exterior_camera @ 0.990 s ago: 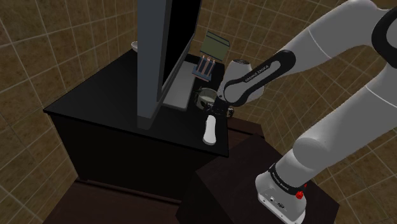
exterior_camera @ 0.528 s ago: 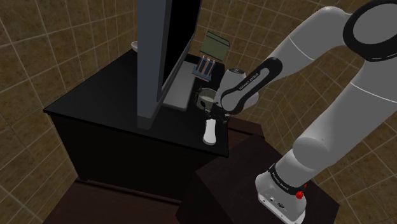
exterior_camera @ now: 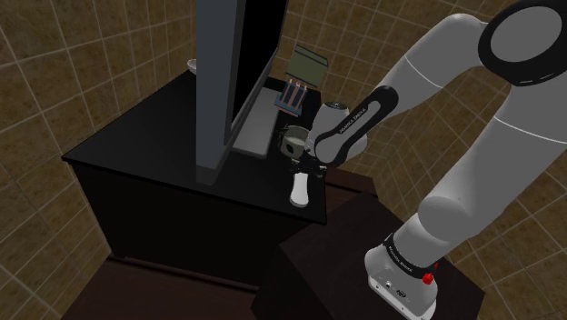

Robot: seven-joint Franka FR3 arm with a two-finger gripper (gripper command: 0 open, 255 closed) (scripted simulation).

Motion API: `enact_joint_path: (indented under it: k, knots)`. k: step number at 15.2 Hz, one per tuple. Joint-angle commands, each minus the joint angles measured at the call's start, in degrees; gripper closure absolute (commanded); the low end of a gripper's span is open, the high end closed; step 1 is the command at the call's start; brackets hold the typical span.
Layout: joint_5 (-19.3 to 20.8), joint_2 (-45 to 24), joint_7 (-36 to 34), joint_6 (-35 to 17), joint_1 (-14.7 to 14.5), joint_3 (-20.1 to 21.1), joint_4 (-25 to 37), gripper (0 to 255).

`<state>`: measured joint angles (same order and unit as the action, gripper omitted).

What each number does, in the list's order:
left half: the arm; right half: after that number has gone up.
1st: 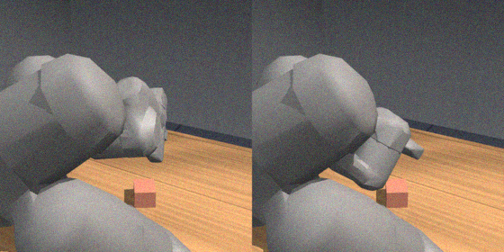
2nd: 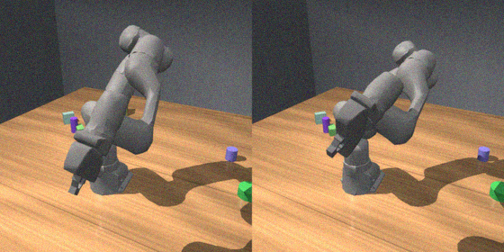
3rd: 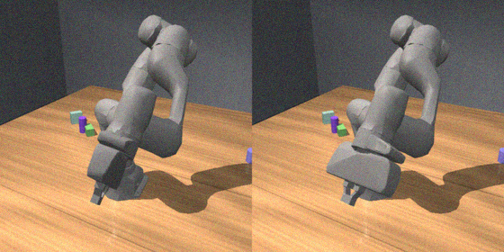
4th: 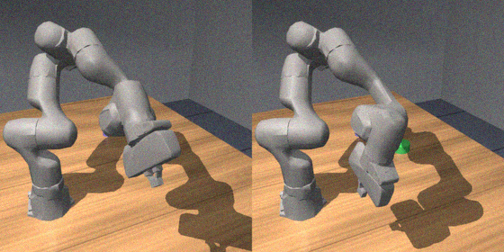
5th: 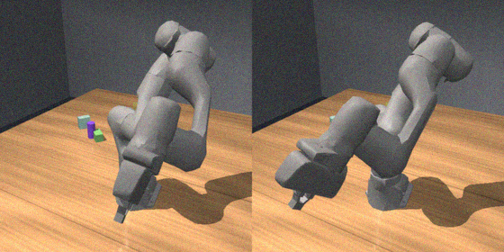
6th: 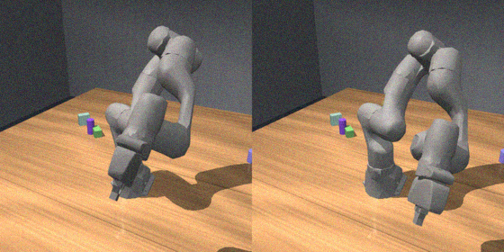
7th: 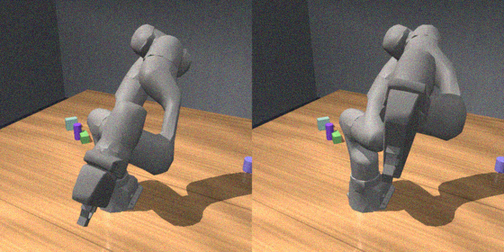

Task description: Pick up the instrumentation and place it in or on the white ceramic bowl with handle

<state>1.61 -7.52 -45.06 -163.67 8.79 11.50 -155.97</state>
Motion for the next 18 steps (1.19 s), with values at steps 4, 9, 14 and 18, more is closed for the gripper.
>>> enact_joint_path:
  k: [4,9,14,18]
  knots:
    - [0.0,0.0,0.0,0.0,0.0,0.0,0.0,255]
    - [0.0,0.0,0.0,0.0,0.0,0.0,0.0,255]
    - [-1.9,3.2,1.3,2.8,0.4,0.8,-0.3,255]
    - [-4.1,7.3,2.8,6.6,0.4,1.3,-0.5,255]
